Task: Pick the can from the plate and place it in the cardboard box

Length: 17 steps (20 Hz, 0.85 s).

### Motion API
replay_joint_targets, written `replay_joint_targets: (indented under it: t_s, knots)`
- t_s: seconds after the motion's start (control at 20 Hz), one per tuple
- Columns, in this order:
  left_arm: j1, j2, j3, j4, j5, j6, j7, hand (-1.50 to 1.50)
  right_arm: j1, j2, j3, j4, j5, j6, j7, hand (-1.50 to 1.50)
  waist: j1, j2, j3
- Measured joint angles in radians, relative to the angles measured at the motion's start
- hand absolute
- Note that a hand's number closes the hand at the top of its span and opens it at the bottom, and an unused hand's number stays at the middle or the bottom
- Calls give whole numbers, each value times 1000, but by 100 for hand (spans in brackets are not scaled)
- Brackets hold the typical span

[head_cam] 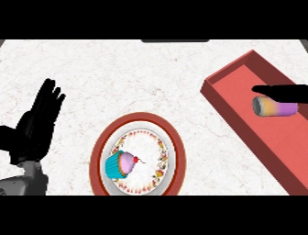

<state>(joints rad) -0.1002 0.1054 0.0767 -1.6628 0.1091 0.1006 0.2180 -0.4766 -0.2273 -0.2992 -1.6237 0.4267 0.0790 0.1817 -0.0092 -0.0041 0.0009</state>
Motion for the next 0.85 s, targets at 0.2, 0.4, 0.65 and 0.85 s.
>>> replay_joint_targets:
  t_s: [0.2,0.4,0.65,0.85]
  knots:
    - [-3,3,3,-6,0,1,4,0,3,-8,-114,-30,-168,38,39,-150,0,0,0]
    - [-14,-10,-7,10,-13,10,-4,0,31,-53,-216,-21,-294,64,23,-150,2,2,-1]
    - [14,1,9,10,4,-17,-24,0,95,-100,-306,21,-399,87,-56,-150,6,3,-1]
    - [0,5,13,2,9,-20,1,0,136,-144,-348,79,-460,113,-129,-150,7,4,-1]
